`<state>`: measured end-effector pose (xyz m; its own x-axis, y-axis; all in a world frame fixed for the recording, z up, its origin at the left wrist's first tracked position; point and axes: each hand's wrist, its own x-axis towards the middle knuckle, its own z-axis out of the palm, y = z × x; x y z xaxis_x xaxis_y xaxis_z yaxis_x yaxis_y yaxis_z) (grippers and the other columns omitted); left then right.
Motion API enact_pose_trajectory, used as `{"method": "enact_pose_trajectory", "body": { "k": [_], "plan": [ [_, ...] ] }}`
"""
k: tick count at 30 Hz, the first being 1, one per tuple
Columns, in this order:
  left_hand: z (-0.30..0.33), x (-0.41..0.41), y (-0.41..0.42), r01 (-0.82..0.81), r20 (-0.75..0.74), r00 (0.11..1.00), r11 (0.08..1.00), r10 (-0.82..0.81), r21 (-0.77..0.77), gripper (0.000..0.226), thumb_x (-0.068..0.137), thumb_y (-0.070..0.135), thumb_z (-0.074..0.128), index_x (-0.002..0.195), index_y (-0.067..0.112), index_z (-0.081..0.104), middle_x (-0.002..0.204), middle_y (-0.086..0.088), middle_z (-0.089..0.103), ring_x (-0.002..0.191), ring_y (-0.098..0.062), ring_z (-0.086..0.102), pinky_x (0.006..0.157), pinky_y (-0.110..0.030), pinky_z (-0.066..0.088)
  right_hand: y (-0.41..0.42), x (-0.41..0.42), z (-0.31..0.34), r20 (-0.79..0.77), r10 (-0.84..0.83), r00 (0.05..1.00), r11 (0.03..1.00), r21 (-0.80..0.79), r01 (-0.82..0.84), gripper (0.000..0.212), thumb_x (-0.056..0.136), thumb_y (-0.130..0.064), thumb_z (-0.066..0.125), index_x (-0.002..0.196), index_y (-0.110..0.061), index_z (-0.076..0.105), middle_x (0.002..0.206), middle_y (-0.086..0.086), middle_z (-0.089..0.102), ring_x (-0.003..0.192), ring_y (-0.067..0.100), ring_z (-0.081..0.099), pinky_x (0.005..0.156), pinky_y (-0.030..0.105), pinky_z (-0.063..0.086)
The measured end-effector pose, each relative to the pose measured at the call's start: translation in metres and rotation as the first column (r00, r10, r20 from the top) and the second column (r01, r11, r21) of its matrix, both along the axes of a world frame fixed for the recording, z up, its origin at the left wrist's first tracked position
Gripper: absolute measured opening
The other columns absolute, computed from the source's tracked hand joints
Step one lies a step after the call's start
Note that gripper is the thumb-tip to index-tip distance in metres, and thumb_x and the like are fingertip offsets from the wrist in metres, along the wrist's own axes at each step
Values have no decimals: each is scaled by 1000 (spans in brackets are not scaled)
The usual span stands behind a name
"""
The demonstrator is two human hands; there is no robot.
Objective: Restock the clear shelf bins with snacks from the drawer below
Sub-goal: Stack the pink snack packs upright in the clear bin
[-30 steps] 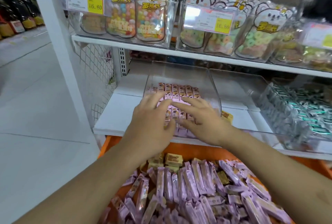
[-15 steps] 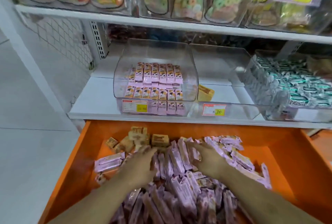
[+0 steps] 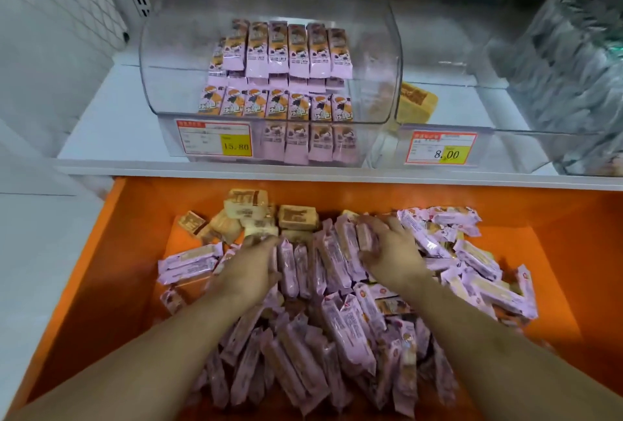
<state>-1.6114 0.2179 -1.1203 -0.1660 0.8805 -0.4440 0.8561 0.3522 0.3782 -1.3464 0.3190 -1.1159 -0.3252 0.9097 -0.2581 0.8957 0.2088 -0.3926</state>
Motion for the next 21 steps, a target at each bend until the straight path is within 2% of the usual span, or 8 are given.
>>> {"method": "enact_pose_trajectory", "body": {
  "k": [4, 6, 9, 12, 14, 16, 19, 21],
  "plan": [
    [3, 12, -8, -72, 45, 997, 996, 69, 54, 54, 89, 16, 78, 130, 32, 47, 124, -8, 48, 87, -26, 60, 72, -32, 41, -5, 1, -3, -84, -36, 996, 999, -27, 34, 76, 76, -12, 77, 145, -35, 52, 140, -3, 50, 116, 25, 59, 104, 42, 51],
    [9, 17, -14, -87, 84, 993, 993, 80, 79, 49, 89, 10, 76, 120, 33, 46, 115, -6, 49, 79, -20, 56, 69, -33, 43, -10, 2, 0, -112, -43, 993, 999, -25, 40, 70, 77, -12, 78, 140, -34, 56, 131, -4, 51, 108, 24, 60, 99, 39, 53],
    [25, 19, -18, -130, 138, 984, 985, 114, 114, 47, 88, 7, 73, 105, 37, 41, 97, -1, 56, 72, -13, 57, 65, -37, 52, -18, 3, 11, -236, -111, 965, 992, 40, 124, 31, 89, -14, 70, 115, -31, 65, 115, -7, 56, 97, 20, 61, 85, 32, 55],
    [56, 20, -20, -205, 298, 939, 975, 172, 84, 42, 91, 9, 72, 112, 36, 47, 95, 5, 62, 64, -19, 68, 50, -36, 55, -26, 3, 31, -263, -190, 946, 980, -105, 168, 12, 93, -27, 69, 100, -34, 62, 99, -4, 64, 70, 16, 62, 54, 22, 47],
    [83, 23, -20, -243, 385, 902, 967, 194, 81, 48, 87, 12, 77, 111, 42, 48, 101, 9, 66, 71, -21, 73, 57, -40, 60, -32, 4, 52, -341, -268, 901, 952, -237, 194, 17, 90, -34, 77, 101, -31, 64, 101, -3, 69, 66, 18, 66, 49, 25, 49],
    [109, 26, -21, -262, 455, 868, 961, 198, 82, 59, 79, 16, 86, 112, 45, 46, 101, 8, 70, 87, -17, 72, 79, -46, 62, -39, 4, 81, -441, -330, 835, 926, -324, 195, 25, 88, -34, 83, 107, -26, 68, 106, -1, 71, 72, 18, 68, 55, 28, 55],
    [152, 34, -26, -347, 599, 758, 937, 257, 38, 67, 74, 15, 91, 122, 31, 47, 105, 6, 72, 99, -18, 71, 92, -44, 59, -57, -3, 131, -585, -414, 697, 864, -495, 98, 28, 92, -15, 80, 118, -19, 69, 114, 3, 75, 91, 15, 72, 63, 19, 53],
    [186, 40, -33, -399, 701, 659, 917, 273, 18, 54, 75, 10, 90, 119, 15, 60, 103, 2, 78, 98, -20, 75, 94, -48, 60, -69, -10, 162, -681, -408, 608, 849, -528, -21, 27, 92, -9, 78, 117, -17, 72, 117, 11, 76, 99, 25, 72, 72, 29, 54]
  ]
}}
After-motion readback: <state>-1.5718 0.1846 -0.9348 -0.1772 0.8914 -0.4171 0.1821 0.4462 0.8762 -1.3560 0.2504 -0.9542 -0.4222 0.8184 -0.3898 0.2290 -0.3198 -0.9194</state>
